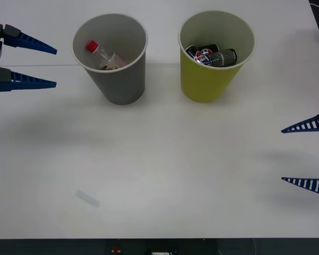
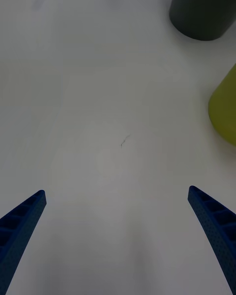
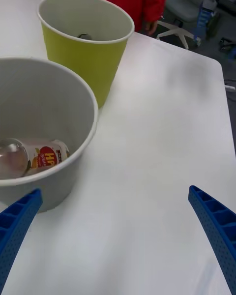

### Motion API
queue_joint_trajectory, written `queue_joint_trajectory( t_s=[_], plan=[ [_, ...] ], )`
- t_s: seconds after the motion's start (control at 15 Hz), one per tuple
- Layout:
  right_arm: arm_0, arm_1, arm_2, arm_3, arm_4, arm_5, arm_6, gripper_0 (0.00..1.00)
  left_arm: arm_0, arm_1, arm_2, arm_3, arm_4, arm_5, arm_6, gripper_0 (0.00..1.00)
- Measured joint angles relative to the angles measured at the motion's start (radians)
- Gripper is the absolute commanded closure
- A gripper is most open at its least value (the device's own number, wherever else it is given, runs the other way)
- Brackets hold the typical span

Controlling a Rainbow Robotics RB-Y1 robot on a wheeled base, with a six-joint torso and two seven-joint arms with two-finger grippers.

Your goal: Put the can into the green bin and the plastic bottle into the gray bin

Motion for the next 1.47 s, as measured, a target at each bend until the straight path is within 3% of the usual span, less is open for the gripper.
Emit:
queue_joint_trajectory(
  t_s=[0.2, 0.33, 0.67, 0.87, 1.13, 1.47],
  plan=[
    [0.0, 0.0, 0.0, 0.0, 0.0, 0.0, 0.0, 0.0, 0.105, 0.033, 0.032, -0.005, 0.024, -0.025, -0.111, 0.0],
    [0.0, 0.0, 0.0, 0.0, 0.0, 0.0, 0.0, 0.0, 0.209, 0.031, 0.127, -0.021, -0.015, -0.035, -0.131, 0.0],
    [0.0, 0.0, 0.0, 0.0, 0.0, 0.0, 0.0, 0.0, 0.625, -0.037, 0.629, -0.224, -0.251, -0.029, -0.033, 0.0],
    [0.0, 0.0, 0.0, 0.0, 0.0, 0.0, 0.0, 0.0, 0.868, -0.083, 0.836, -0.388, -0.32, 0.003, 0.004, 0.0],
    [0.0, 0.0, 0.0, 0.0, 0.0, 0.0, 0.0, 0.0, 1.06, -0.128, 0.944, -0.513, -0.331, 0.04, -0.008, 0.0],
    [0.0, 0.0, 0.0, 0.0, 0.0, 0.0, 0.0, 0.0, 1.093, -0.179, 0.979, -0.554, -0.42, 0.039, -0.031, 0.0]
  ],
)
